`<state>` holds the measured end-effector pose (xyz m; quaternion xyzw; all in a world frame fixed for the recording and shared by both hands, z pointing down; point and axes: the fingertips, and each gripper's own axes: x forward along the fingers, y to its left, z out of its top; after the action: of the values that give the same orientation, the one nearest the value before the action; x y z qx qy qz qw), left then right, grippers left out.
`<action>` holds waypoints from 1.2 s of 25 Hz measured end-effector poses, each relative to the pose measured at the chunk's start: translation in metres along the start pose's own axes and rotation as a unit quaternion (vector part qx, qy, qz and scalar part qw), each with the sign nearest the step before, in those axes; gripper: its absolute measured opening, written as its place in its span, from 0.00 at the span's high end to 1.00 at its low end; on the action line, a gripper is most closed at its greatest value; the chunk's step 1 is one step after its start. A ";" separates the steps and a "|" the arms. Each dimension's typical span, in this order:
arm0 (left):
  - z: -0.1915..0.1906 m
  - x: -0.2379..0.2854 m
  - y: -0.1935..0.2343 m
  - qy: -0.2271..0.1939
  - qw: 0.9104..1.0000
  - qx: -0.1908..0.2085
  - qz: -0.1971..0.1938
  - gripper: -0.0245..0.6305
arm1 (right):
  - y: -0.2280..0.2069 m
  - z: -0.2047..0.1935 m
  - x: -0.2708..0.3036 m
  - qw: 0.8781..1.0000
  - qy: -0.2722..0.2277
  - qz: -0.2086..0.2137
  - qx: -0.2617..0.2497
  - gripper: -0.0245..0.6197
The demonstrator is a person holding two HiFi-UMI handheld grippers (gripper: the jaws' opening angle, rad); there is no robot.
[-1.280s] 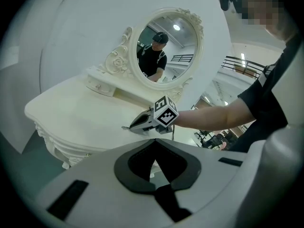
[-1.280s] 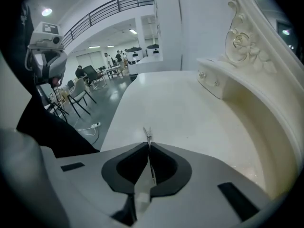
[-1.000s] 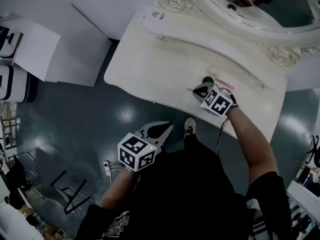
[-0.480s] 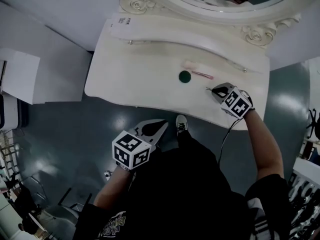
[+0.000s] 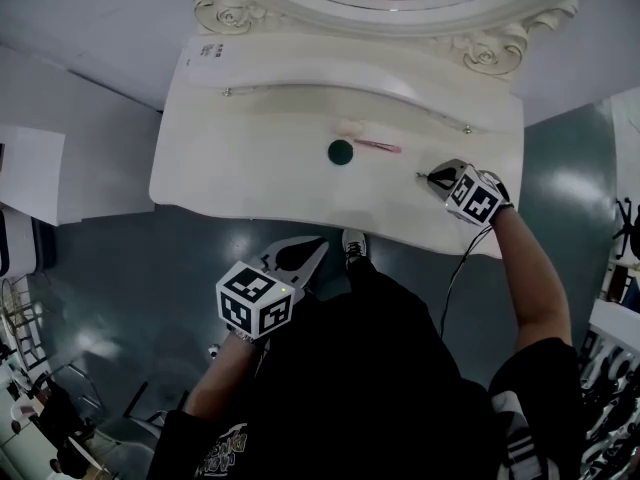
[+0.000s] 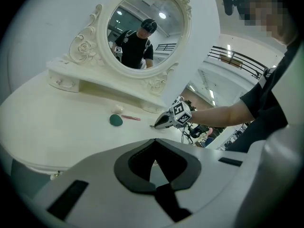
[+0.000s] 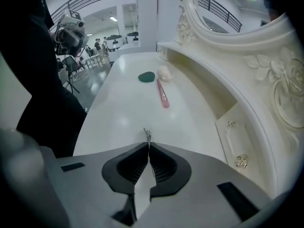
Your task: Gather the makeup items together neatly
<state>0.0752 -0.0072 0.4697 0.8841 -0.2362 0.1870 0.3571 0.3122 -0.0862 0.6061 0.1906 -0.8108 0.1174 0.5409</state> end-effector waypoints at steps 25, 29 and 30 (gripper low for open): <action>0.008 0.006 -0.005 -0.033 0.999 -0.017 0.036 0.95 | -0.015 0.101 0.010 0.997 -0.044 0.015 -0.060 0.80; 0.002 -0.001 0.000 -0.038 0.998 -0.033 0.049 0.95 | -0.026 0.121 0.034 0.997 -0.031 0.022 -0.073 0.80; 0.000 -0.003 0.002 -0.040 0.997 -0.037 0.052 0.95 | -0.028 0.125 0.039 0.997 -0.030 0.023 -0.072 0.80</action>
<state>0.0719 -0.0074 0.4691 0.8637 -0.3025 0.1611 0.3695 0.2074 -0.1677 0.5929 0.1354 -0.8371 0.0651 0.5260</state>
